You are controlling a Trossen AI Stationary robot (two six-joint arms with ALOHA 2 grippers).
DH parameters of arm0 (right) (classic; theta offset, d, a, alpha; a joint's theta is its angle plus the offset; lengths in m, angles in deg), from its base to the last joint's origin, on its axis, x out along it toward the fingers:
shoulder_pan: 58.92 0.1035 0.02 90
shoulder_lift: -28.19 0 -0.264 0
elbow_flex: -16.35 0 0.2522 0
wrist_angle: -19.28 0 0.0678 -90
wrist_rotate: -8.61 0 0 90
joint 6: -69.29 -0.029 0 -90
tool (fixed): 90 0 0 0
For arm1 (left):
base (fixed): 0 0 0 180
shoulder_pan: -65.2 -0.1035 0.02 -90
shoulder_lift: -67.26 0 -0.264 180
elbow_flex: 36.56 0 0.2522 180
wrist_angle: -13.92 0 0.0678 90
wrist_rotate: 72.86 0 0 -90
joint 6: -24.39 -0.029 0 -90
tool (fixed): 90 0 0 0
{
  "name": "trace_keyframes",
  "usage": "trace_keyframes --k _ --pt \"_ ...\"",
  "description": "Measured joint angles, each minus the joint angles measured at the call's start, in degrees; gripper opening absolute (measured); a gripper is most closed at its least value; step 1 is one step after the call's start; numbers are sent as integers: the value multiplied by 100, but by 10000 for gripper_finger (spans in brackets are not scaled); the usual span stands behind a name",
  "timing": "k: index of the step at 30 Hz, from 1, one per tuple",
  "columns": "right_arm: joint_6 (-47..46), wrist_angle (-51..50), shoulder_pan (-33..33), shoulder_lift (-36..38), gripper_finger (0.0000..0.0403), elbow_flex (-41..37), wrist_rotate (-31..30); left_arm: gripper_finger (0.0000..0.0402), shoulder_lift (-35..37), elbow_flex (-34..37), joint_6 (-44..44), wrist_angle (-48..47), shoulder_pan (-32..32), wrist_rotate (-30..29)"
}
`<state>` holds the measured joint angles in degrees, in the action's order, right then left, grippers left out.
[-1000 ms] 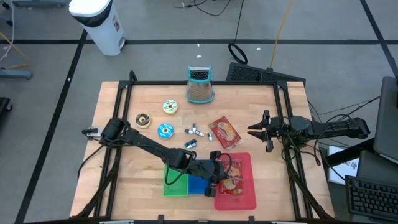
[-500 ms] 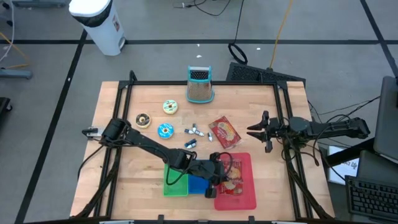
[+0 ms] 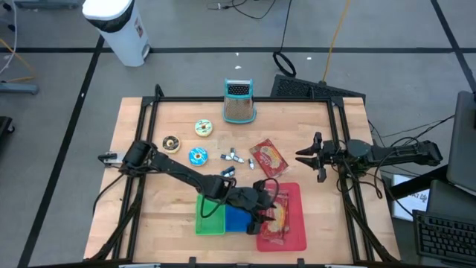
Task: Pick & Place Food Item
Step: Stack the top red popcorn bag on the red popcorn bag, then put the red popcorn bag into the red bin
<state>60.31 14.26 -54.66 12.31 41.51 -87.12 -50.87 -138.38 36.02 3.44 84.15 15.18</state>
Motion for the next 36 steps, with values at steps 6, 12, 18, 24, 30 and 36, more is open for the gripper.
trace_keyframes --k 6,12,18,24,30,36 --pt "0 -47 0 2 89 0 2 244 439 11 74 -411 -229 344" --pt "0 -83 -2 0 89 0 2 257 1694 199 -280 -1280 -285 186" --pt "0 -215 0 -7 89 0 2 258 3073 1589 -721 -651 21 -750" --pt "-162 -200 0 -294 89 0 -134 258 4176 3479 -505 724 169 -1491" --pt "-779 -205 -24 -1500 131 0 -650 258 4789 4769 -396 1615 49 -1515" --pt "-1483 -186 -328 -3036 211 101 -761 257 5003 5324 -363 1808 -305 -1659"
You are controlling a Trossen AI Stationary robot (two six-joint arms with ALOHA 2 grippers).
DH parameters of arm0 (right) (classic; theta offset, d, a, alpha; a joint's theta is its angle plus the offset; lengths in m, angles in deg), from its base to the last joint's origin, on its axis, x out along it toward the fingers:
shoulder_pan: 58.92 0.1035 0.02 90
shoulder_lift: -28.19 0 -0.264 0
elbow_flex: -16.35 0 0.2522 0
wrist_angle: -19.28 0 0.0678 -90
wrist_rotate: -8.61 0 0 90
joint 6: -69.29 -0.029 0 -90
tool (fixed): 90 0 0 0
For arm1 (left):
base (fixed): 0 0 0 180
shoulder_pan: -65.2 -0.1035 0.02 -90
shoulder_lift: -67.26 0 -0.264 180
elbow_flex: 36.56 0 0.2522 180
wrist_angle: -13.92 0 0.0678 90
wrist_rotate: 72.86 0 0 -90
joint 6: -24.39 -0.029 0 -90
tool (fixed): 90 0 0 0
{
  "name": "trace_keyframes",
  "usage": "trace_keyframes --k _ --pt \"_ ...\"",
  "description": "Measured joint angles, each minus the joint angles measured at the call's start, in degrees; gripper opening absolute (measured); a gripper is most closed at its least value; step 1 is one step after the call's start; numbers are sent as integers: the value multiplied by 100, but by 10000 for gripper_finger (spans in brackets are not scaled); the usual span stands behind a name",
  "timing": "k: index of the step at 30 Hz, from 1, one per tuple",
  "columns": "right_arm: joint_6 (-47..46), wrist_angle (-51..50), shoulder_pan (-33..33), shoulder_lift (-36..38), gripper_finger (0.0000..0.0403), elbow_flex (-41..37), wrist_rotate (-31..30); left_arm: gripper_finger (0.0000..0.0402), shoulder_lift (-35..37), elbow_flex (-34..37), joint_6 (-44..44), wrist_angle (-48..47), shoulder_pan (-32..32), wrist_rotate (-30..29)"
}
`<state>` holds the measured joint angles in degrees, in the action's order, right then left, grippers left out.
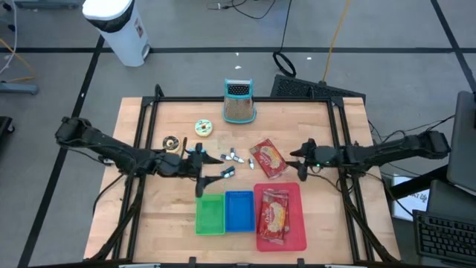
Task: Pick & Place Food Item
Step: Put the red popcorn bag into the red bin
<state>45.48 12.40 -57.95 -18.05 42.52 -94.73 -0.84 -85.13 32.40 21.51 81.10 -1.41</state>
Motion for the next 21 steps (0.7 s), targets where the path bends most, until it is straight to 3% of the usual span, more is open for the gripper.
trace_keyframes --k 4,8,13,21 --pt "-61 18 -240 -949 245 304 6 257 -10 145 0 -7 -254 -307" --pt "63 30 -467 -1793 253 696 352 257 -31 192 0 -25 -526 -231" --pt "87 31 -638 -2603 240 991 920 257 -27 192 15 -19 -698 -98" --pt "200 95 -677 -3100 203 1053 884 257 -27 190 114 -94 -726 -96"
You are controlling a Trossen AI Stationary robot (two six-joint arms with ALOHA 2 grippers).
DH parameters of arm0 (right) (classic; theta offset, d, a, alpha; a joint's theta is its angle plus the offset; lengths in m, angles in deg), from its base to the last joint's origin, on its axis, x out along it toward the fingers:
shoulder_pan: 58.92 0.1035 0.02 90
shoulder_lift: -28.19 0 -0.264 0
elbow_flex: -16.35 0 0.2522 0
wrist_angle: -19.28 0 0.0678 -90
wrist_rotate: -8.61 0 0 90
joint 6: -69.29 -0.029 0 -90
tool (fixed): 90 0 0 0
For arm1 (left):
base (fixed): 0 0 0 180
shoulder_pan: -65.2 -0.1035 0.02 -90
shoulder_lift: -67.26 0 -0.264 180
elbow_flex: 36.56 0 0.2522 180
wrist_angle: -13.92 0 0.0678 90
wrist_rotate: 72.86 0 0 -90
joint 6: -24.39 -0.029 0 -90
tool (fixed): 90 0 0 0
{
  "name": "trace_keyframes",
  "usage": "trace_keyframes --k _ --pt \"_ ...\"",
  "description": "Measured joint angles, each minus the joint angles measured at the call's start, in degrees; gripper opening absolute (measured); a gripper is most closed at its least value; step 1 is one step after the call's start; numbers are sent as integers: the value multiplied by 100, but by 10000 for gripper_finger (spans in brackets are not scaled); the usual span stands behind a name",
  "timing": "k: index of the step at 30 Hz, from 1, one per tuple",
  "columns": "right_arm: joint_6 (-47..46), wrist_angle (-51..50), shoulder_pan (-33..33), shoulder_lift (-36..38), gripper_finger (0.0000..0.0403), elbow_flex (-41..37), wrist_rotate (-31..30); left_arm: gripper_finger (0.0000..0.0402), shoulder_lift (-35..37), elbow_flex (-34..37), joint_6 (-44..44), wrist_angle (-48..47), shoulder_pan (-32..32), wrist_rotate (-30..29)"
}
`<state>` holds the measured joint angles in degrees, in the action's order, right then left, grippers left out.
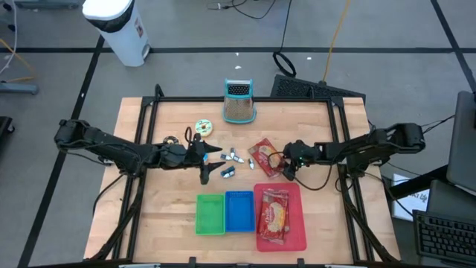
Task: Pick & Place Food Item
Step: Put the red popcorn bag into the red bin
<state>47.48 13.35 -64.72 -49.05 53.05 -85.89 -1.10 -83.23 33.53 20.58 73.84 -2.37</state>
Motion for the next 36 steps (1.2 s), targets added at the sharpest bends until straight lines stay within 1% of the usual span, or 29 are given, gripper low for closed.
trace_keyframes --k 3,5,9,13,14,18,21,33,36 --pt "4 -23 0 35 177 -2 -15 257 0 0 0 -22 0 2" --pt "45 -33 -2 76 153 -9 -9 257 0 0 0 -23 0 4" --pt "246 77 -2 103 91 -17 19 257 0 0 2 -25 0 4" --pt "712 310 -15 101 23 -25 25 257 0 -1 55 -53 0 6" --pt "815 400 -23 101 13 -26 18 257 0 -2 66 -56 0 7" --pt "1129 768 -24 107 10 -33 -138 257 0 -2 98 -55 0 7" --pt "1401 1018 -26 268 4 -33 -165 257 0 -2 215 -54 0 9" --pt "1798 1102 16 1665 2 -33 -113 258 0 -4 277 -43 0 -2" --pt "1843 1110 100 1945 1 -33 155 257 0 -4 288 -44 0 -4"
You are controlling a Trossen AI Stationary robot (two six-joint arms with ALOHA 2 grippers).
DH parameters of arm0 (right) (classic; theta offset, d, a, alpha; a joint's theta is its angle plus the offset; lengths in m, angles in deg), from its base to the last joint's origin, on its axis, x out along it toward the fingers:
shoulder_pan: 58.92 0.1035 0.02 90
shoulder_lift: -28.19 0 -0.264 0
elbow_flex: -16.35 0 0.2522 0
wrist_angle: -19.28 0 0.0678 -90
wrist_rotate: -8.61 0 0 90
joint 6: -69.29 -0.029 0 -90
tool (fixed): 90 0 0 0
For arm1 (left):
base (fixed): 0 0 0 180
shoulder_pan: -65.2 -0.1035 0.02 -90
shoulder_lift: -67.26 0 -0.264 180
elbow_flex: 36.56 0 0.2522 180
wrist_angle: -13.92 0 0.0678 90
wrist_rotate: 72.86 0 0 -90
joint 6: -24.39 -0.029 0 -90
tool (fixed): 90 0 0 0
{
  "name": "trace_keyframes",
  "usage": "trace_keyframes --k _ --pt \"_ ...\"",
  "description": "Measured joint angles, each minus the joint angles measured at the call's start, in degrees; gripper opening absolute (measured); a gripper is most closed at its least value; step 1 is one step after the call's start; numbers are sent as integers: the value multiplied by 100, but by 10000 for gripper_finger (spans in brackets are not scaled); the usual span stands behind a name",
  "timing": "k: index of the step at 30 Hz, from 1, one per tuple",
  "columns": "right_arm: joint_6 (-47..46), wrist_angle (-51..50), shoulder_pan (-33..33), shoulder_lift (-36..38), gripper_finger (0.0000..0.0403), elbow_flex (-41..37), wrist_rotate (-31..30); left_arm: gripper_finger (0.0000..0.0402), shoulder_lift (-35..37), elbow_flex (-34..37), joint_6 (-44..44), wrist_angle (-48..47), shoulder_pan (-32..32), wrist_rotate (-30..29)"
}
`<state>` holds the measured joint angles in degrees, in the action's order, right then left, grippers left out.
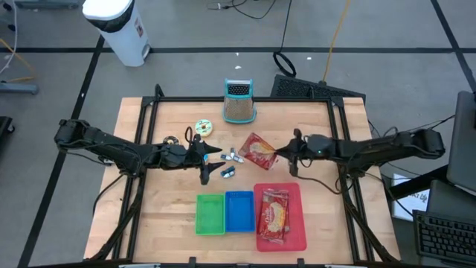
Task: Pick & Place Food Item
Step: Put the red popcorn bag into the red bin
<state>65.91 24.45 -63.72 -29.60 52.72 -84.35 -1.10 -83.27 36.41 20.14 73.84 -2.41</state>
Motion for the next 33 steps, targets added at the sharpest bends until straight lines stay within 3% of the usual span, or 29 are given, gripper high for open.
trace_keyframes --k 4,8,18,25,28,33 --pt "4 36 197 257 1 0 476 257 -2 0 14 0 0 -2" --pt "-6 193 517 302 1 0 1402 257 -1 0 18 3 0 -4" --pt "-11 175 1794 256 1 2 3127 257 -2 0 209 2 0 -7" --pt "78 106 2448 -78 2 -92 2985 257 -2 -2 247 3 0 -8" --pt "-142 197 2522 -265 8 -92 2576 257 -2 -2 247 3 0 -9" --pt "-186 355 2519 -522 35 -92 2525 258 -2 -2 281 3 0 -7"
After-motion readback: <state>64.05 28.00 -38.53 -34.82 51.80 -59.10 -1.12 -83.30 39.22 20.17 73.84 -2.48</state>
